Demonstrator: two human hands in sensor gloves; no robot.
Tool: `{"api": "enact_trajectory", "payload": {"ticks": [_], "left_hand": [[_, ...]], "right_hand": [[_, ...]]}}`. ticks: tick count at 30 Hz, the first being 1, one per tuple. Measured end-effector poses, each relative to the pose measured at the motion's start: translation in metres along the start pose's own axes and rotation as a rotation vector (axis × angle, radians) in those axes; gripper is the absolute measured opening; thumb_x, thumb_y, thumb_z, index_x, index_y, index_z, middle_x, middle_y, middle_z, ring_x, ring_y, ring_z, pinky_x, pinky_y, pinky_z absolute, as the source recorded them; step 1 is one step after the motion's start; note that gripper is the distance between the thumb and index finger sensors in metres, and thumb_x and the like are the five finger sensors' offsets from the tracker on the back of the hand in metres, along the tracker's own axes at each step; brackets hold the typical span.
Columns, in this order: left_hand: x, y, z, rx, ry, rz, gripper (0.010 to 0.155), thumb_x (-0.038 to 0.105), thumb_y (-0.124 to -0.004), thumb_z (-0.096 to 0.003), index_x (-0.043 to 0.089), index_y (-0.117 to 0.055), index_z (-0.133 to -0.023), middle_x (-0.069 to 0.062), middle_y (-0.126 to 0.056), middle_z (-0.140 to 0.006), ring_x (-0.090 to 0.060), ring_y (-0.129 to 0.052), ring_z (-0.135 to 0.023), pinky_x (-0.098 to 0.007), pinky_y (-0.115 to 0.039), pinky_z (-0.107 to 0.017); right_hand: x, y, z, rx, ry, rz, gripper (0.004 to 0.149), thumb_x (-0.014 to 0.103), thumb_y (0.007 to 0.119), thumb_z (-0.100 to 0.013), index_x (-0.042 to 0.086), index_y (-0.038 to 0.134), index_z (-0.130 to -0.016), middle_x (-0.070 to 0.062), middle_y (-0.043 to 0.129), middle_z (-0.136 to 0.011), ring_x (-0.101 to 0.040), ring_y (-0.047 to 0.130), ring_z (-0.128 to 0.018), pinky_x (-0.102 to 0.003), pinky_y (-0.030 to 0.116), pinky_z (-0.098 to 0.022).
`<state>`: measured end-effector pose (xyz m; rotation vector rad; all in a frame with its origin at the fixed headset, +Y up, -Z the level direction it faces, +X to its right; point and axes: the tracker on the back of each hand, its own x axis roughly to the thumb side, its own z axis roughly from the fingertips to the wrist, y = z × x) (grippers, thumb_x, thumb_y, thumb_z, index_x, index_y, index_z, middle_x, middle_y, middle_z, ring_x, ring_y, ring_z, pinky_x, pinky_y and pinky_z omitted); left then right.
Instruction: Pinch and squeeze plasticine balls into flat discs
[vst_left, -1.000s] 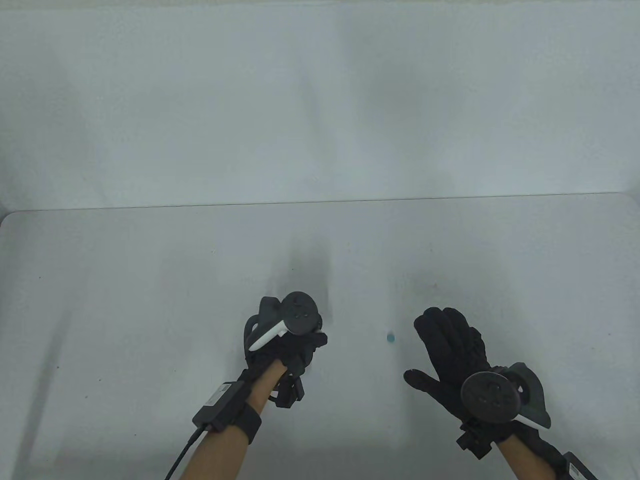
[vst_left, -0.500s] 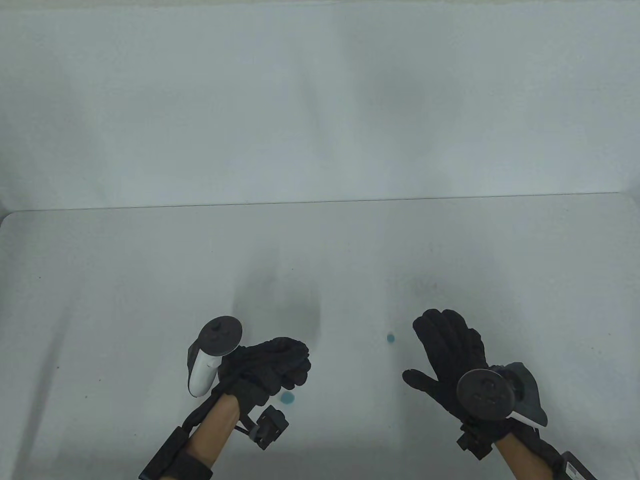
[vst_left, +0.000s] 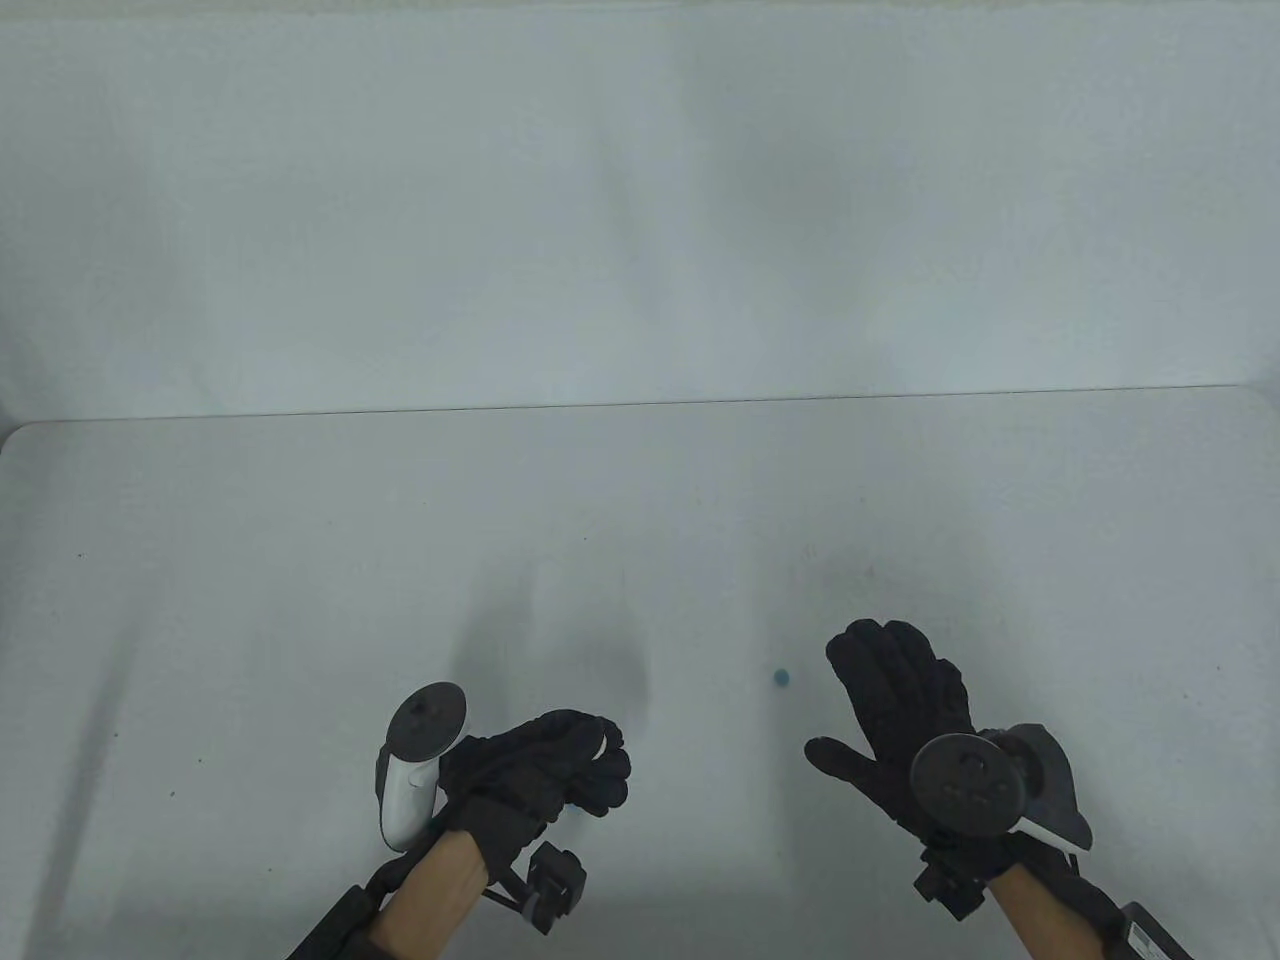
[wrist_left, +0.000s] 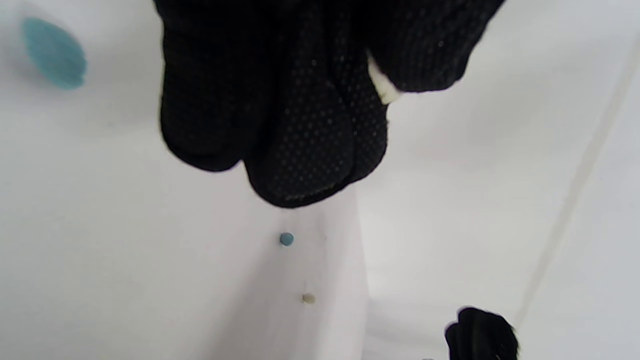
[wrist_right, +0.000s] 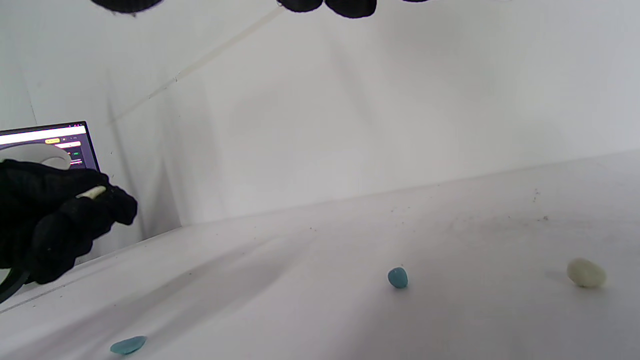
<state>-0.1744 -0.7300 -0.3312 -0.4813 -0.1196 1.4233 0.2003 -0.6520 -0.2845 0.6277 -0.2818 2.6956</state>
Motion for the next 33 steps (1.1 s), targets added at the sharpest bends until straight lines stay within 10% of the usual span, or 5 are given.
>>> {"api": "enact_trajectory", "payload": {"ticks": [9,24,33], "left_hand": [[-0.010,-0.002,-0.001,-0.122,-0.009,0.241,0.071,0.045,-0.058,-0.0578,-0.005,-0.050,-0.108,-0.027,-0.066,-0.100,-0.040,-0.082,-0.084,-0.052,-0.070,-0.066],[0.003,0.004,0.002,0.031,-0.068,0.051,0.043,0.038,-0.086,-0.0440,0.014,-0.086,-0.079,-0.002,-0.103,-0.061,-0.010,-0.113,-0.042,-0.029,-0.099,-0.040],[-0.004,0.005,0.002,0.028,-0.020,0.148,0.050,0.033,-0.078,-0.0508,0.010,-0.072,-0.094,-0.005,-0.091,-0.075,-0.017,-0.103,-0.058,-0.037,-0.088,-0.055]], "right_hand": [[0.000,0.000,0.000,0.005,-0.004,-0.007,0.084,0.067,0.051,-0.055,0.013,0.035,-0.117,-0.018,0.036,-0.123,-0.054,0.037,-0.110,-0.076,0.045,-0.069],[0.000,0.001,0.000,0.006,-0.010,-0.002,0.084,0.067,0.052,-0.055,0.013,0.035,-0.117,-0.019,0.035,-0.123,-0.054,0.037,-0.110,-0.076,0.045,-0.069],[0.000,0.002,0.000,0.005,-0.007,-0.006,0.084,0.067,0.052,-0.055,0.013,0.035,-0.117,-0.018,0.036,-0.123,-0.054,0.037,-0.110,-0.076,0.045,-0.069]]}}
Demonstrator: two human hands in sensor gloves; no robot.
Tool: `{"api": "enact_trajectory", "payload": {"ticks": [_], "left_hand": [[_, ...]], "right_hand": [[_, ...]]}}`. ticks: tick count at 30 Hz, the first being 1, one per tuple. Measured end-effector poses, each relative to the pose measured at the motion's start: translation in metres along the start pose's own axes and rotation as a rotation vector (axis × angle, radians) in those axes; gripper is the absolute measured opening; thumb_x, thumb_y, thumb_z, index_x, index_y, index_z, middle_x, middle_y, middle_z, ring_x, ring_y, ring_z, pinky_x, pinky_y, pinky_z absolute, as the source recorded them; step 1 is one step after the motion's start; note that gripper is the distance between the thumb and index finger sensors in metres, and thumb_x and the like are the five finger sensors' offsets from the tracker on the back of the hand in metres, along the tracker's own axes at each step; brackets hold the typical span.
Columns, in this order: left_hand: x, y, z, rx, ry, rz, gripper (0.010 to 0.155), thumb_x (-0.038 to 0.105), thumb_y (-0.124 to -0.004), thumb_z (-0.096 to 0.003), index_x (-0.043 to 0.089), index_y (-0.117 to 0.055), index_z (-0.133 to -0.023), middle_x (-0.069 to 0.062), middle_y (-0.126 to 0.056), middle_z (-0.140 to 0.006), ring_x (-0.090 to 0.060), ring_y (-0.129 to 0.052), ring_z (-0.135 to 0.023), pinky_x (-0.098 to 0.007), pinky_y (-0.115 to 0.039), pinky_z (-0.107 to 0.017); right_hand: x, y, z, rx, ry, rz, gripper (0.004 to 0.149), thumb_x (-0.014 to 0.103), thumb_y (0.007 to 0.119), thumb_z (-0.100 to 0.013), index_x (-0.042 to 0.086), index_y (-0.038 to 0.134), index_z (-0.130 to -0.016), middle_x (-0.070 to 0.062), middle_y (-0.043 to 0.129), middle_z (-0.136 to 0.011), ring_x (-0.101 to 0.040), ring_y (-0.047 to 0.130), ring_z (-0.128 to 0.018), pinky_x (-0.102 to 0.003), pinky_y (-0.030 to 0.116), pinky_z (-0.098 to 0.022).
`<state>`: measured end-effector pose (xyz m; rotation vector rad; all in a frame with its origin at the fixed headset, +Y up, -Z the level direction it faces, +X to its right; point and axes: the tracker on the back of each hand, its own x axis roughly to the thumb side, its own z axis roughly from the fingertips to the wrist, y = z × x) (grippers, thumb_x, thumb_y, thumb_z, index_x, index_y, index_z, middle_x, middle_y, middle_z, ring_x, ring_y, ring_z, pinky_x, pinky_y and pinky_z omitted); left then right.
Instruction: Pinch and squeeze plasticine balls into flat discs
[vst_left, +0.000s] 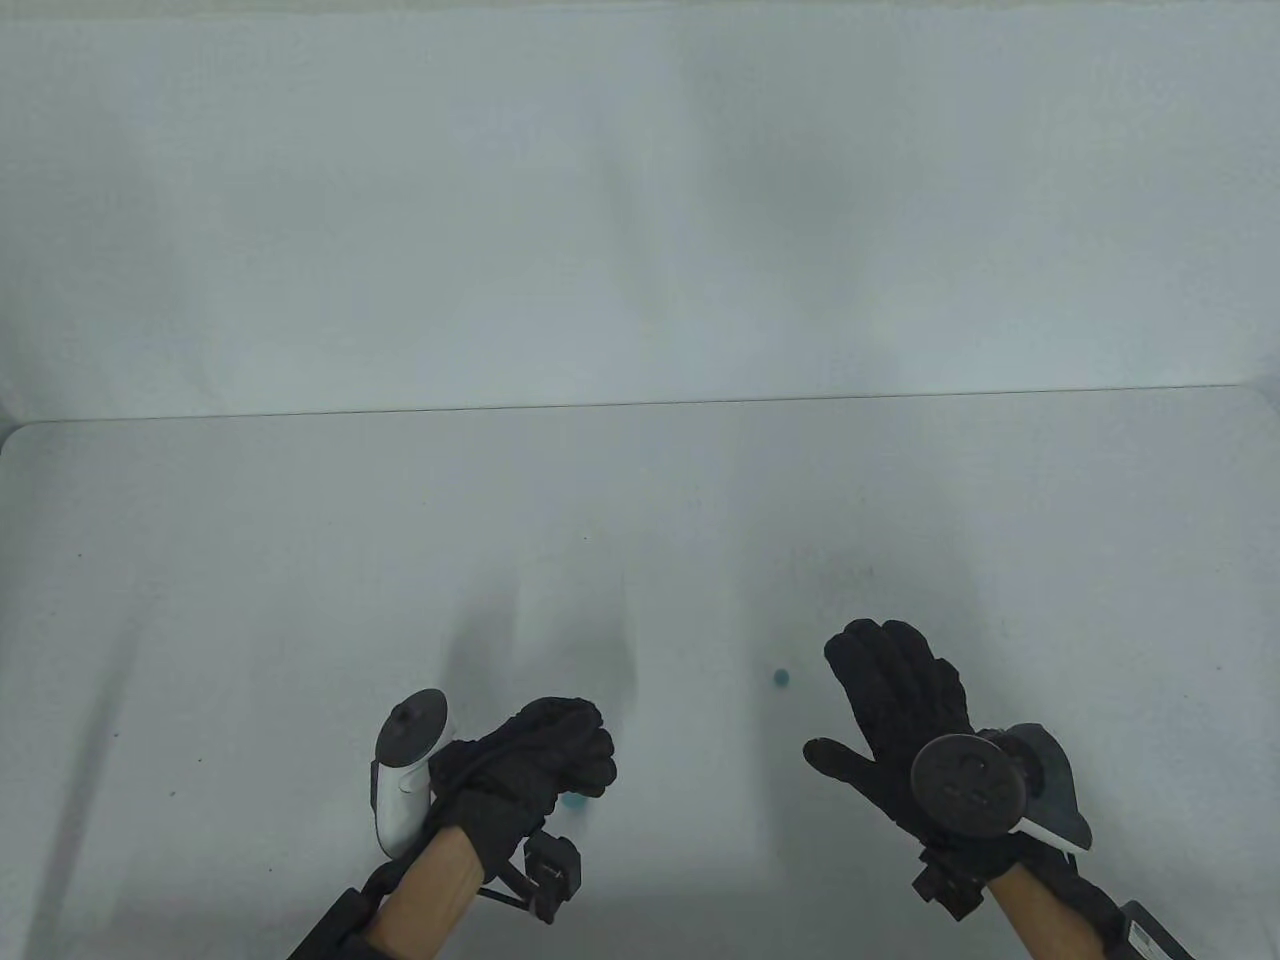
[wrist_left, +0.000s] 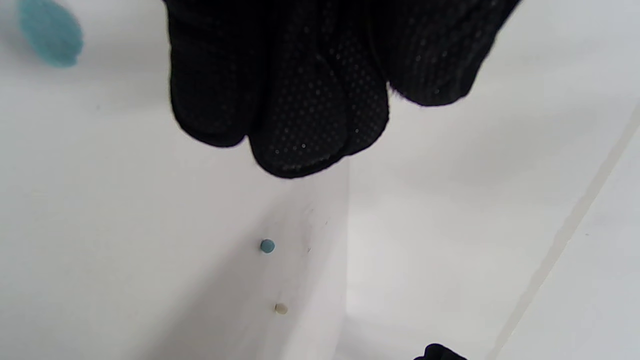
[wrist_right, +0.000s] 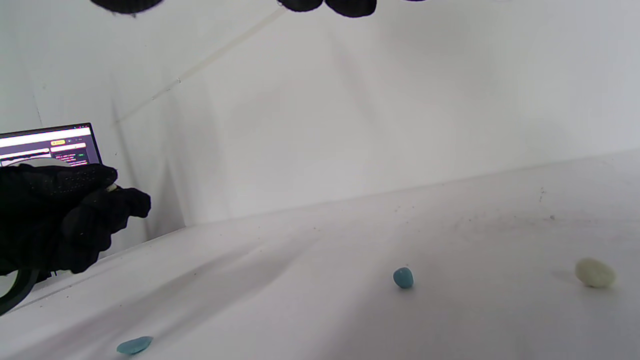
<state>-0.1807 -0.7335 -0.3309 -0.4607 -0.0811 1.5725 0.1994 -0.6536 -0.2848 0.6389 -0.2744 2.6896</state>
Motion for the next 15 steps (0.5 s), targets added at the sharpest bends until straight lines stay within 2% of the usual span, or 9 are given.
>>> {"api": "enact_trajectory", "payload": {"ticks": [2,4,7,10,12,14,15], "left_hand": [[0.0003,0.0011,0.0004,0.003,-0.012,0.020,0.050,0.034,-0.077,-0.0514,0.012,-0.073,-0.096,-0.003,-0.092,-0.074,-0.016,-0.103,-0.058,-0.036,-0.088,-0.055],[0.0001,0.0022,0.0002,-0.003,-0.014,0.024,0.045,0.034,-0.077,-0.0515,0.014,-0.078,-0.092,-0.003,-0.093,-0.073,-0.017,-0.104,-0.057,-0.037,-0.089,-0.054],[-0.0022,0.0022,0.0001,-0.006,0.013,0.046,0.045,0.032,-0.075,-0.0531,0.012,-0.074,-0.093,-0.005,-0.088,-0.077,-0.020,-0.100,-0.060,-0.040,-0.085,-0.056],[-0.0047,-0.0002,0.0000,-0.049,0.041,0.068,0.058,0.032,-0.071,-0.0547,0.003,-0.057,-0.103,-0.014,-0.075,-0.090,-0.030,-0.088,-0.073,-0.049,-0.075,-0.062],[-0.0057,-0.0021,-0.0010,-0.094,0.025,0.105,0.071,0.044,-0.067,-0.0552,0.000,-0.048,-0.108,-0.019,-0.067,-0.096,-0.036,-0.082,-0.080,-0.052,-0.069,-0.065],[-0.0060,-0.0022,-0.0002,-0.089,0.032,0.122,0.074,0.051,-0.067,-0.0536,0.002,-0.053,-0.108,-0.018,-0.071,-0.094,-0.035,-0.085,-0.077,-0.052,-0.072,-0.064],[-0.0054,-0.0016,0.0003,-0.064,0.037,0.105,0.070,0.050,-0.069,-0.0532,0.005,-0.058,-0.106,-0.016,-0.075,-0.092,-0.033,-0.088,-0.074,-0.050,-0.074,-0.062]], "right_hand": [[0.0000,-0.0004,0.0001,-0.004,0.000,0.000,0.084,0.067,0.051,-0.055,0.013,0.035,-0.117,-0.019,0.036,-0.123,-0.054,0.037,-0.110,-0.076,0.045,-0.069],[-0.0004,-0.0002,-0.0001,-0.004,0.001,-0.002,0.084,0.067,0.051,-0.055,0.013,0.035,-0.117,-0.019,0.036,-0.123,-0.054,0.037,-0.110,-0.076,0.045,-0.069],[-0.0004,-0.0003,0.0001,-0.005,0.003,0.000,0.084,0.067,0.051,-0.055,0.013,0.035,-0.117,-0.019,0.036,-0.123,-0.054,0.037,-0.110,-0.076,0.045,-0.069],[-0.0009,-0.0003,0.0000,-0.007,0.003,-0.003,0.084,0.067,0.051,-0.055,0.013,0.035,-0.117,-0.019,0.036,-0.123,-0.054,0.037,-0.110,-0.076,0.045,-0.069],[-0.0008,-0.0004,0.0003,-0.006,0.005,-0.002,0.084,0.067,0.051,-0.055,0.013,0.035,-0.116,-0.019,0.036,-0.123,-0.054,0.037,-0.110,-0.076,0.045,-0.069],[-0.0010,-0.0008,0.0002,-0.010,0.004,-0.004,0.084,0.067,0.051,-0.055,0.013,0.035,-0.116,-0.018,0.036,-0.123,-0.054,0.037,-0.110,-0.076,0.045,-0.069],[-0.0012,-0.0007,0.0002,-0.010,0.004,-0.004,0.084,0.067,0.051,-0.055,0.013,0.035,-0.117,-0.019,0.036,-0.123,-0.054,0.037,-0.110,-0.076,0.045,-0.069]]}}
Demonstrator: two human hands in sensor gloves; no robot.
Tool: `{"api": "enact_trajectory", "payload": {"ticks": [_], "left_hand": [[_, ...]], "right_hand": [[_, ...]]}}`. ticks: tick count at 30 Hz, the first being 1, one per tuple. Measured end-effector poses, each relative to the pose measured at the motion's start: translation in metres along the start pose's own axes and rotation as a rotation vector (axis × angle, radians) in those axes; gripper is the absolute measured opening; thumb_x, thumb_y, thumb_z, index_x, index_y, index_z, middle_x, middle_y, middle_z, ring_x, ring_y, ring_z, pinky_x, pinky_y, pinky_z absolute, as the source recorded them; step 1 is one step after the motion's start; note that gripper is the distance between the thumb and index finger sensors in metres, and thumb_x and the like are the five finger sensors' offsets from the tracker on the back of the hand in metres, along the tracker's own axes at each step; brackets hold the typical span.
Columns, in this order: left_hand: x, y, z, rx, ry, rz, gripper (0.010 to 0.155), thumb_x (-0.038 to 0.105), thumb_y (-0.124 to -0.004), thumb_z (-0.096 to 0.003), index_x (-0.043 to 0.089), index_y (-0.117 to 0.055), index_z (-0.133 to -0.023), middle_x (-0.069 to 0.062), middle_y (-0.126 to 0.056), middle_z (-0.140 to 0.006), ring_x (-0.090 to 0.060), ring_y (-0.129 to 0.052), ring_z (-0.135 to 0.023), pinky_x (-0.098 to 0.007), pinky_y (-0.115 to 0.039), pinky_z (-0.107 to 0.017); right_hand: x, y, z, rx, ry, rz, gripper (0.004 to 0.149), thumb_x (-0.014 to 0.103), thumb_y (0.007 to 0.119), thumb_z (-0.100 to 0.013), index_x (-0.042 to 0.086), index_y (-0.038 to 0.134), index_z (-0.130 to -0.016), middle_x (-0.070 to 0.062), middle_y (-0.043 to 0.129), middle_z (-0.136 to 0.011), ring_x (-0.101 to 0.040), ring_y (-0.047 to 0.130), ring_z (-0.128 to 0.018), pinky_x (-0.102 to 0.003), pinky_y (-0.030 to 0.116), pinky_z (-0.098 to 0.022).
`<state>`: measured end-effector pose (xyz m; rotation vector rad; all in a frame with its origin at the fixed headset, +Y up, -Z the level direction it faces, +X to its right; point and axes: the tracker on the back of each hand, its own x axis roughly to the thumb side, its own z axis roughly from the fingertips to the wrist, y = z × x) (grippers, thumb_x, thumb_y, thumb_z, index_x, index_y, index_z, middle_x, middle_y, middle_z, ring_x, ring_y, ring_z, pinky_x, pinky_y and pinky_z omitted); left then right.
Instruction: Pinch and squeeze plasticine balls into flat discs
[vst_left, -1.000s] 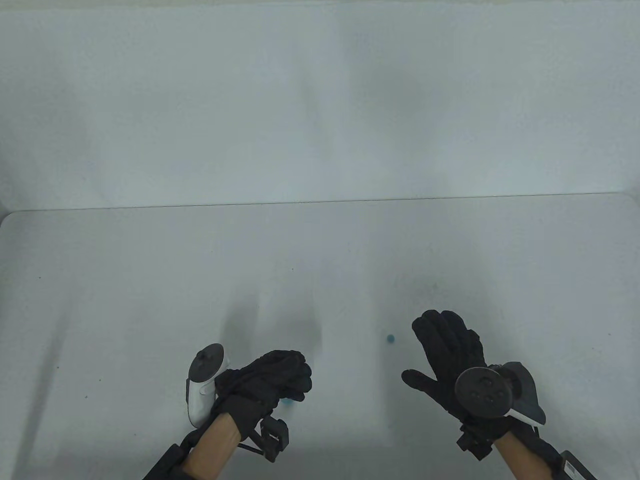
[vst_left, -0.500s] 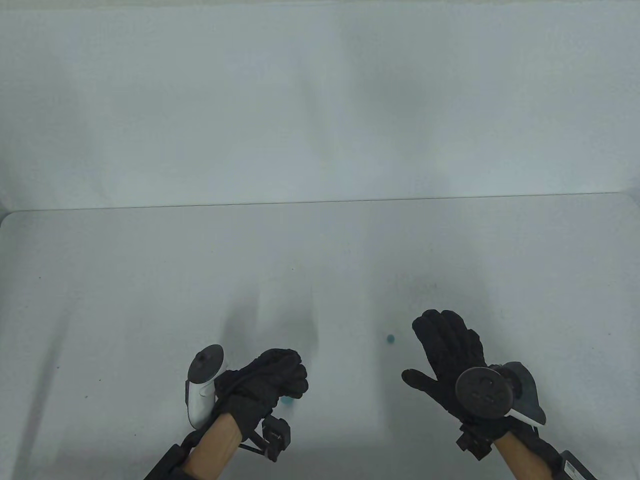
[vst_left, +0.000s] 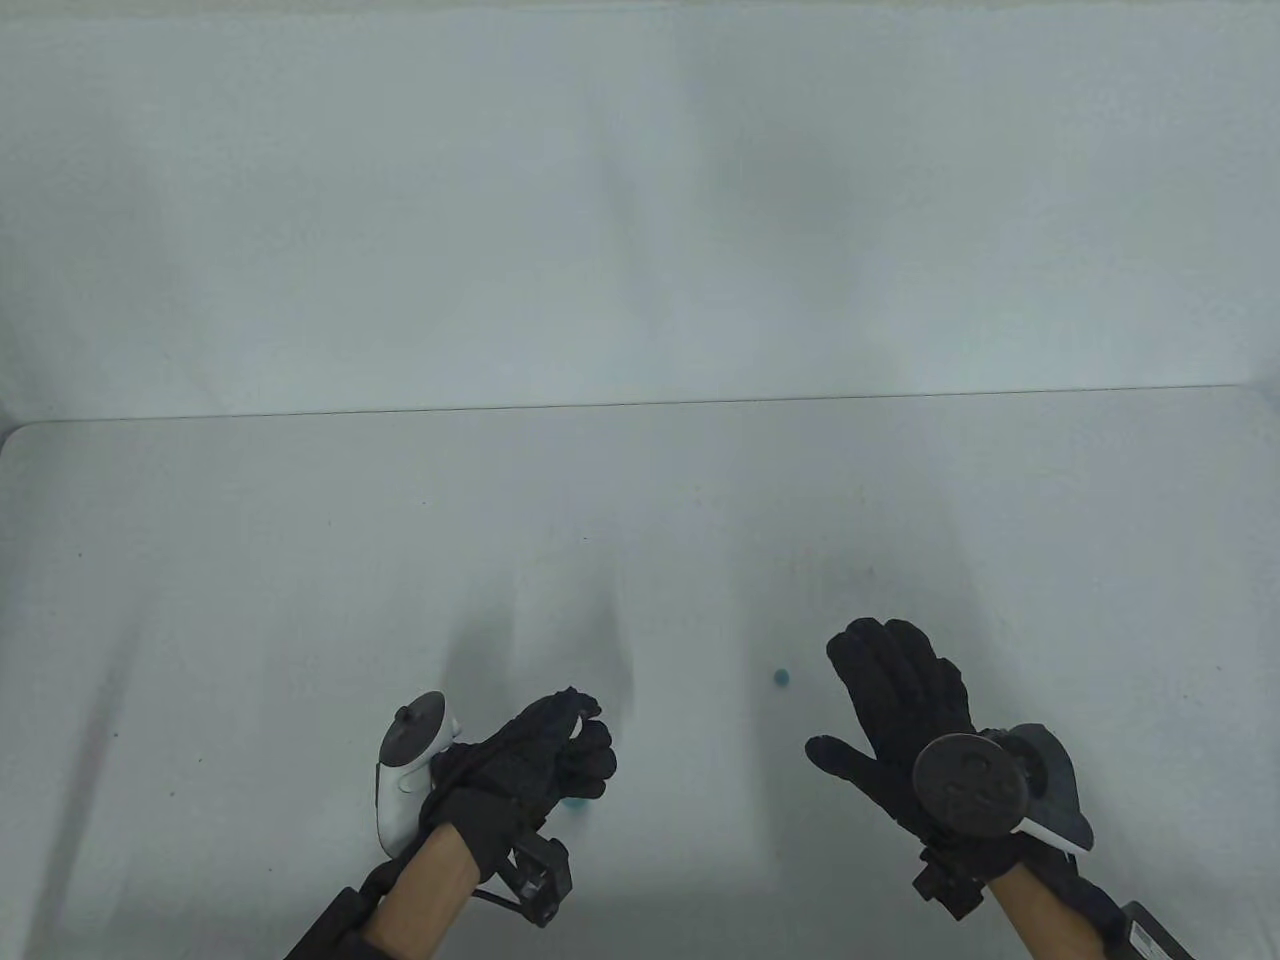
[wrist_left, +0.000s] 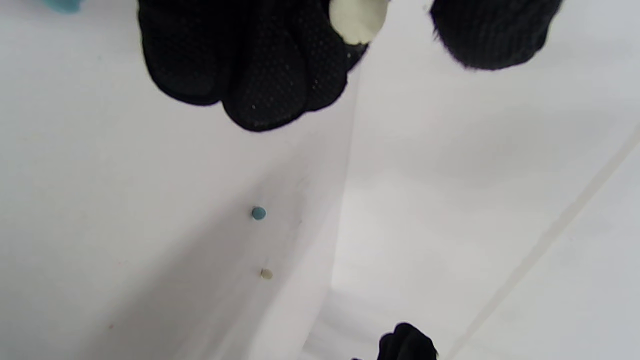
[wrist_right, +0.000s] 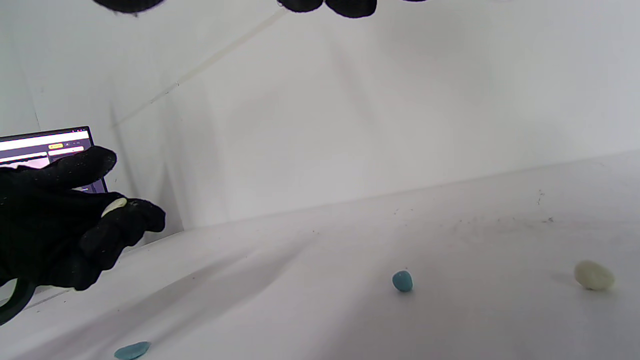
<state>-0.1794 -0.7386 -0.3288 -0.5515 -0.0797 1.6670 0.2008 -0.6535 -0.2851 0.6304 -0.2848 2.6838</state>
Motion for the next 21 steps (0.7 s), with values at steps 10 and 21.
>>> {"api": "enact_trajectory", "payload": {"ticks": [10,21], "left_hand": [[0.0055,0.0013,0.0023,0.067,-0.020,-0.105,0.042,0.040,-0.077,-0.0502,0.012,-0.091,-0.078,-0.005,-0.103,-0.062,-0.016,-0.112,-0.044,-0.035,-0.096,-0.042],[-0.0012,-0.0013,0.0002,-0.013,-0.008,0.005,0.081,0.057,-0.059,-0.0529,-0.005,-0.060,-0.106,-0.022,-0.079,-0.092,-0.035,-0.093,-0.073,-0.050,-0.077,-0.061]], "right_hand": [[-0.0006,0.0007,0.0000,0.002,0.001,0.003,0.084,0.067,0.051,-0.055,0.013,0.035,-0.116,-0.019,0.036,-0.123,-0.054,0.037,-0.110,-0.076,0.045,-0.069],[-0.0010,0.0004,0.0005,-0.004,0.001,0.004,0.084,0.067,0.051,-0.055,0.013,0.035,-0.117,-0.019,0.036,-0.123,-0.054,0.037,-0.110,-0.076,0.045,-0.069]]}}
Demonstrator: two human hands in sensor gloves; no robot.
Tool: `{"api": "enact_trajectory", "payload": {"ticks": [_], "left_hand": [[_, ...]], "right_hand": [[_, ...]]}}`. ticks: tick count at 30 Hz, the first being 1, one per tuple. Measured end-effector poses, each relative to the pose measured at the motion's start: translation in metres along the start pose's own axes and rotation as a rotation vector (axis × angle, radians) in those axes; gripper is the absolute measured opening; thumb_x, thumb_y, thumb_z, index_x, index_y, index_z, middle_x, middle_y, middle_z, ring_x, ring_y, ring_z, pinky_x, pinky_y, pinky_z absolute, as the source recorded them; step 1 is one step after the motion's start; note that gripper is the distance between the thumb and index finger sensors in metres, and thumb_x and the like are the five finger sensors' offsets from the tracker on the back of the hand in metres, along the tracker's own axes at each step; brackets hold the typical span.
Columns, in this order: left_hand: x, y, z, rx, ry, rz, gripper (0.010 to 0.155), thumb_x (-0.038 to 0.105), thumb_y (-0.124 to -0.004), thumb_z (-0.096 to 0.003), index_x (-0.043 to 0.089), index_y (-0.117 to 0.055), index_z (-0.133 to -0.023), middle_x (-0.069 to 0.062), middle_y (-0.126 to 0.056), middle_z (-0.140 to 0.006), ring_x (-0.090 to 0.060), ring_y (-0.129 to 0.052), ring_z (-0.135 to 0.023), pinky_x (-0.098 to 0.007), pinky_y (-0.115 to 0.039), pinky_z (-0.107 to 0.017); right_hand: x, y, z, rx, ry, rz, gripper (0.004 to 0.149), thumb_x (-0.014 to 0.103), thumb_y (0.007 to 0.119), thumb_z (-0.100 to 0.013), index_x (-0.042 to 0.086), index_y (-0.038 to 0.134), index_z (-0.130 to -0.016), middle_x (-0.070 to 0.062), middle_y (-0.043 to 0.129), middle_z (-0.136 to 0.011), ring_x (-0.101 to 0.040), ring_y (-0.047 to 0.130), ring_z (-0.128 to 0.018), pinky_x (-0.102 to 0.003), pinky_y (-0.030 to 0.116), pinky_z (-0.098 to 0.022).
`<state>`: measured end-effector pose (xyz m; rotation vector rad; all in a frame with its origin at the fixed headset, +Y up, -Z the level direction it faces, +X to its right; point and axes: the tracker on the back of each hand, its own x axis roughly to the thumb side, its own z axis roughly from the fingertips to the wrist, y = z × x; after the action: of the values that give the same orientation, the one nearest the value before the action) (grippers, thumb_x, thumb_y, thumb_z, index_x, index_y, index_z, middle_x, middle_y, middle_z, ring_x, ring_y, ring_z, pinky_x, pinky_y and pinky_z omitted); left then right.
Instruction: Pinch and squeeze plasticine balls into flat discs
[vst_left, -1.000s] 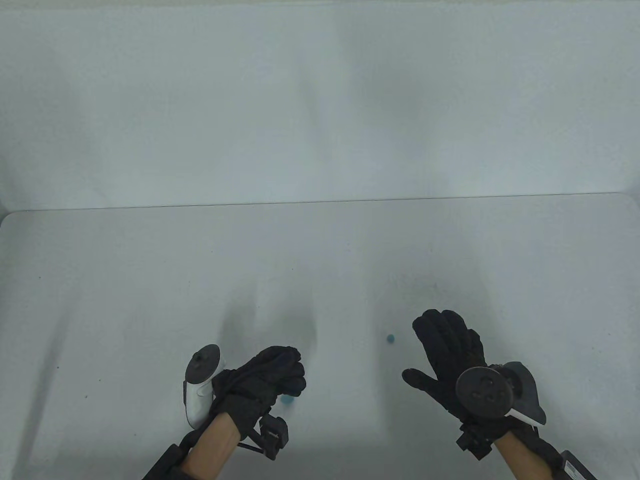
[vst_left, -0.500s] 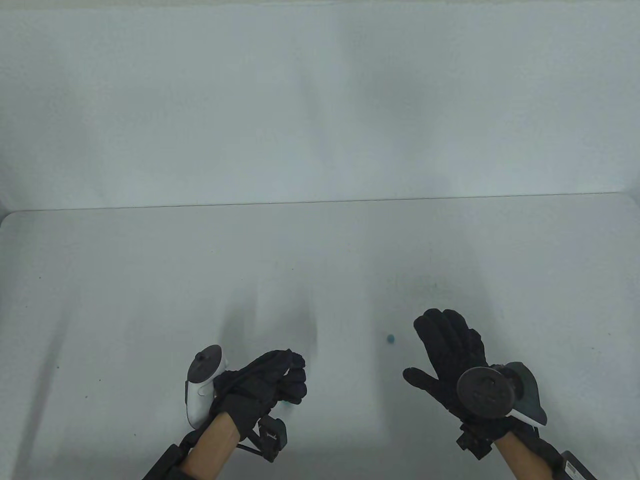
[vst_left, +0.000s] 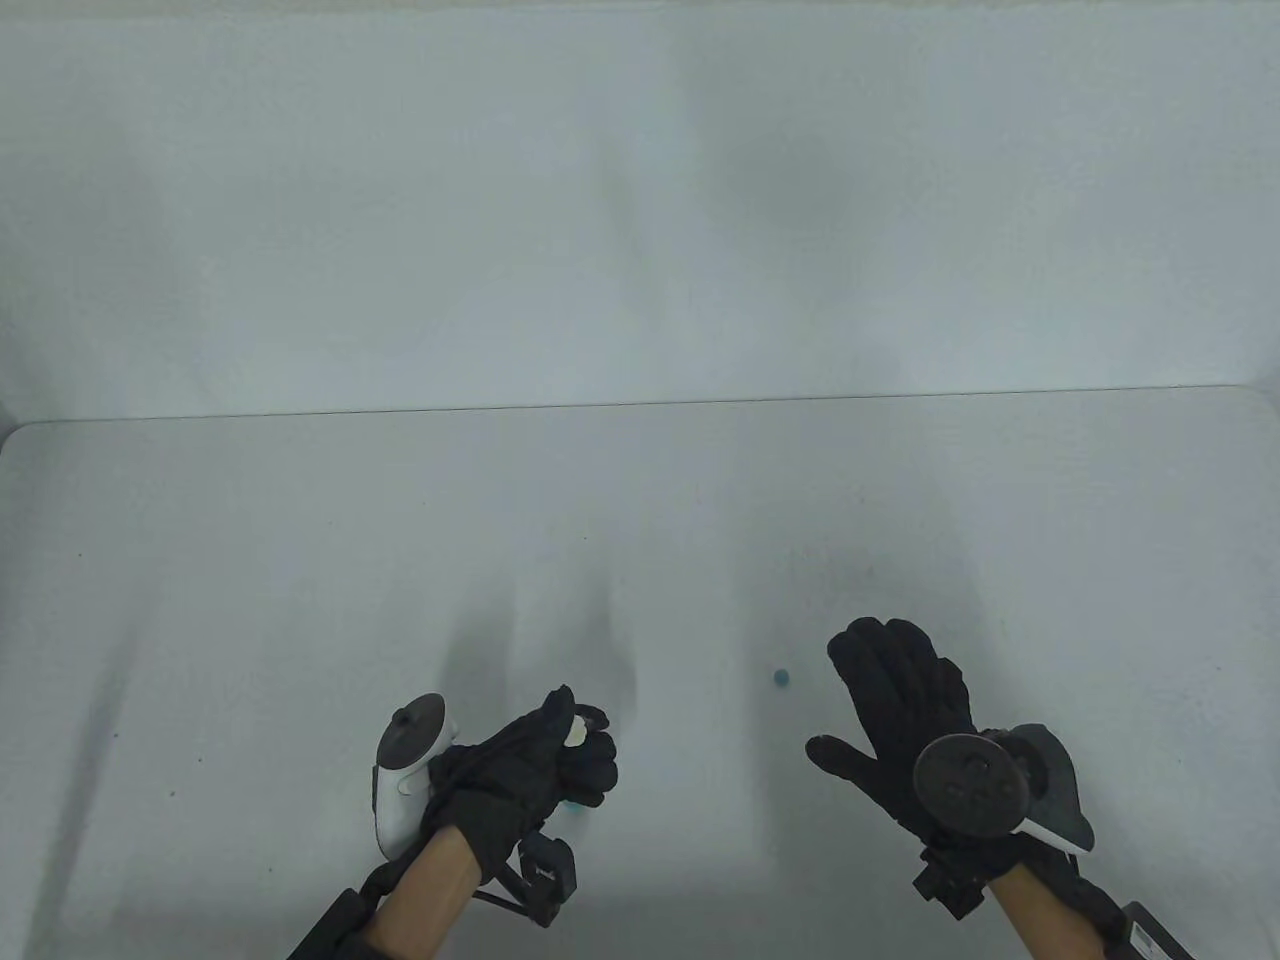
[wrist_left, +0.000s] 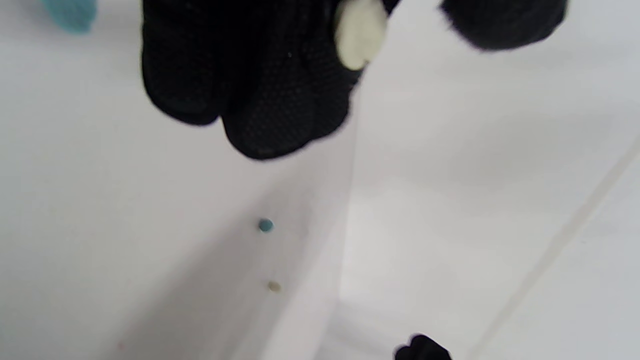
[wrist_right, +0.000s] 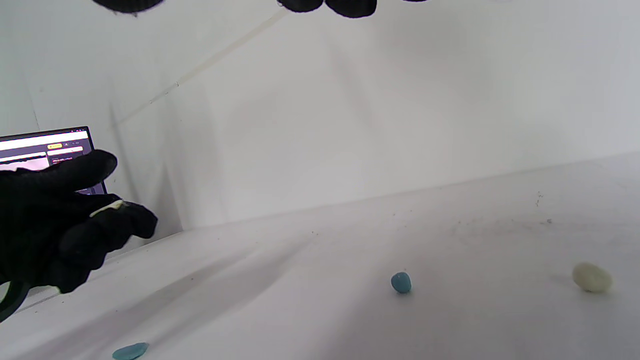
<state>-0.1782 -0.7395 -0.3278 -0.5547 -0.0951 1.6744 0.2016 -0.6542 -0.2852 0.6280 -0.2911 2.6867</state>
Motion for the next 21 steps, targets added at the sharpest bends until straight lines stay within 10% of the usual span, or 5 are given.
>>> {"api": "enact_trajectory", "payload": {"ticks": [15,21], "left_hand": [[0.0046,0.0025,0.0015,0.098,0.006,-0.108,0.048,0.033,-0.066,-0.0553,0.000,-0.083,-0.086,-0.005,-0.104,-0.060,-0.015,-0.115,-0.040,-0.032,-0.099,-0.039],[0.0032,0.0018,0.0004,0.063,-0.001,-0.086,0.054,0.038,-0.060,-0.0568,0.001,-0.075,-0.093,-0.011,-0.097,-0.075,-0.023,-0.109,-0.057,-0.039,-0.091,-0.050]], "right_hand": [[-0.0003,0.0009,-0.0004,0.008,-0.002,-0.004,0.084,0.067,0.051,-0.055,0.013,0.035,-0.117,-0.018,0.036,-0.123,-0.054,0.037,-0.110,-0.076,0.045,-0.069],[0.0005,-0.0001,0.0000,-0.001,-0.006,-0.004,0.084,0.067,0.051,-0.055,0.013,0.035,-0.117,-0.018,0.036,-0.123,-0.054,0.037,-0.110,-0.076,0.045,-0.069]]}}
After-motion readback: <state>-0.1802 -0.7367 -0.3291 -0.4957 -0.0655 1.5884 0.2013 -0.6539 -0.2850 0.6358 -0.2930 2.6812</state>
